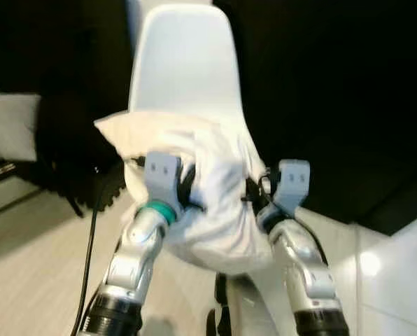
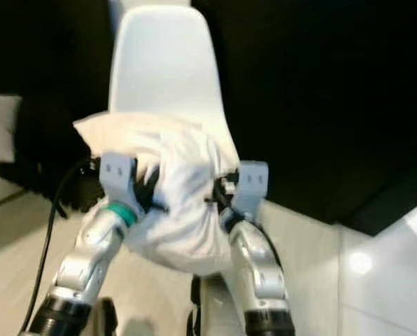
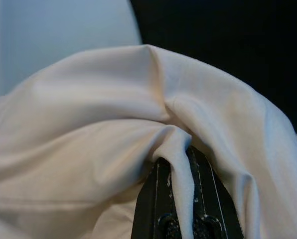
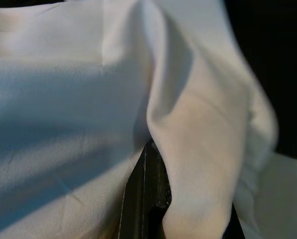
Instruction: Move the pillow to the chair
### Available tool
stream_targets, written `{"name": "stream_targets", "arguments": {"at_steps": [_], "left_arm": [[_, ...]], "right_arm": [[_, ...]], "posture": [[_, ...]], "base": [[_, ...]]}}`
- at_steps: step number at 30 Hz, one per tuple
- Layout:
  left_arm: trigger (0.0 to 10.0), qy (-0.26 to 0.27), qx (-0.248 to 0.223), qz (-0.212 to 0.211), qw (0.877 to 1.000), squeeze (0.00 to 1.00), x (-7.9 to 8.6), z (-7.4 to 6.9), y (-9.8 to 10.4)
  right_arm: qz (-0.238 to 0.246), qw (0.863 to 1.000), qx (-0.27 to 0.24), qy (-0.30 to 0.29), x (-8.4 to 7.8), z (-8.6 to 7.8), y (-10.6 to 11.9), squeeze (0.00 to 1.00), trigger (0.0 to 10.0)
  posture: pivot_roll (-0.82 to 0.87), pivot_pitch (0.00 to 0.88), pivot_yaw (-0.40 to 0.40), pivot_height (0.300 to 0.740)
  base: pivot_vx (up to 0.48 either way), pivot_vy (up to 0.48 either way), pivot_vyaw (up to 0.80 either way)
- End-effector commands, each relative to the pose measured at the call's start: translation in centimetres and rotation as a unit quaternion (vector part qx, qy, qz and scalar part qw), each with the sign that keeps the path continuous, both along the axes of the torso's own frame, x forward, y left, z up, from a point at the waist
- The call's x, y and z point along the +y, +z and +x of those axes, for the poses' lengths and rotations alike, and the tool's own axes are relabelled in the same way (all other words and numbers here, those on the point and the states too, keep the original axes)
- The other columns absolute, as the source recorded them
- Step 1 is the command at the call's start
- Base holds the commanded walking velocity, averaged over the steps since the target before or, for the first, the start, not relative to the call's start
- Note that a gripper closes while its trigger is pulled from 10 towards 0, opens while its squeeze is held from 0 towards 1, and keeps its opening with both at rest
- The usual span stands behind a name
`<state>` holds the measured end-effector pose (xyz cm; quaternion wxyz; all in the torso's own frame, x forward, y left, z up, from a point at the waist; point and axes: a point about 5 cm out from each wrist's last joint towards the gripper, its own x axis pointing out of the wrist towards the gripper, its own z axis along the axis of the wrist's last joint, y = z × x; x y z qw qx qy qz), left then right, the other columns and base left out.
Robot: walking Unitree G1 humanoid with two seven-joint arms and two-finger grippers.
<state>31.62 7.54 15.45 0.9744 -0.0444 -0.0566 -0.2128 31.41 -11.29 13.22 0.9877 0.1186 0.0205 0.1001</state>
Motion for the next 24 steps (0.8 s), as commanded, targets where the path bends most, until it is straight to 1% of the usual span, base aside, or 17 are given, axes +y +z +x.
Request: {"name": "stream_targets", "arguments": {"at_steps": [1, 9, 11, 12, 13, 14, 16, 17, 19, 20, 21, 22, 24], "left_arm": [[10.0, -0.023, 0.005, 0.001, 1.000, 0.00, -0.9, -0.2, -0.2], [10.0, -0.028, 0.011, 0.010, 0.999, 0.00, -0.9, -0.3, -0.6], [10.0, -0.031, 0.011, 0.016, 0.999, 0.00, -0.9, -0.4, -0.8], [10.0, -0.034, 0.012, 0.029, 0.999, 0.00, -1.0, -0.3, -1.2], [10.0, -0.034, 0.012, 0.029, 0.999, 0.00, -1.0, -0.3, -1.2], [10.0, -0.038, 0.015, 0.049, 0.998, 0.00, -1.2, -0.1, -1.7], [10.0, -0.033, 0.017, 0.092, 0.995, 0.00, -1.4, 0.8, -2.7], [10.0, -0.033, 0.017, 0.092, 0.995, 0.00, -1.4, 0.8, -2.7], [10.0, -0.015, -0.003, 0.159, 0.987, 0.00, -1.5, 2.1, -2.9], [10.0, -0.005, -0.015, 0.181, 0.983, 0.00, -1.6, 2.8, -2.7], [10.0, 0.003, -0.026, 0.196, 0.980, 0.00, -1.6, 3.3, -2.4], [10.0, 0.011, -0.033, 0.199, 0.979, 0.00, -1.7, 3.7, -2.0], [10.0, 0.011, -0.033, 0.199, 0.979, 0.00, -1.7, 3.7, -2.0]], "right_arm": [[0.002, 1.000, -0.021, 0.019, 1.1, 0.1, 0.9, 0.00, 10.0], [-0.002, 1.000, -0.018, 0.006, 0.7, 0.1, 0.5, 0.00, 10.0], [-0.003, 1.000, -0.017, 0.002, 0.5, 0.1, 0.4, 0.00, 10.0], [-0.006, 1.000, -0.011, -0.007, 0.0, 0.4, 0.1, 0.00, 10.0], [-0.006, 1.000, -0.011, -0.007, 0.0, 0.4, 0.1, 0.00, 10.0], [-0.009, 1.000, -0.003, -0.019, -0.6, 0.8, -0.4, 0.00, 10.0], [-0.029, 0.998, 0.014, -0.044, -2.0, 1.9, -1.2, 0.00, 10.0], [-0.029, 0.998, 0.014, -0.044, -2.0, 1.9, -1.2, 0.00, 10.0], [-0.053, 0.995, 0.029, -0.076, -3.6, 3.2, -1.7, 0.00, 10.0], [-0.063, 0.993, 0.033, -0.090, -4.3, 3.7, -1.7, 0.00, 10.0], [-0.070, 0.992, 0.034, -0.102, -4.9, 4.2, -1.6, 0.00, 10.0], [-0.078, 0.990, 0.036, -0.111, -5.3, 4.5, -1.5, 0.00, 10.0], [-0.078, 0.990, 0.036, -0.111, -5.3, 4.5, -1.5, 0.00, 10.0]], "posture": [[-0.07, 0.067, 0.006, 0.590], [-0.07, 0.081, 0.020, 0.590], [-0.07, 0.087, 0.021, 0.590], [-0.07, 0.093, 0.022, 0.590], [-0.07, 0.093, 0.022, 0.590], [-0.07, 0.115, 0.028, 0.590], [-0.08, 0.144, 0.045, 0.590], [-0.08, 0.144, 0.045, 0.590], [-0.08, 0.163, 0.065, 0.590], [-0.09, 0.168, 0.078, 0.590], [-0.10, 0.169, 0.081, 0.590], [-0.11, 0.177, 0.092, 0.590], [-0.11, 0.177, 0.092, 0.590]], "base": [[0.000, 0.000, 0.00], [0.000, 0.000, 0.00], [0.000, 0.000, 0.00], [0.000, 0.000, 0.00], [0.000, 0.000, 0.00], [0.000, 0.000, 0.00], [0.000, 0.000, 0.00], [0.000, 0.000, 0.00], [0.000, 0.000, 0.00], [0.000, 0.000, 0.00], [0.000, 0.000, 0.00], [0.000, 0.000, 0.00], [0.000, 0.000, 0.00]]}}
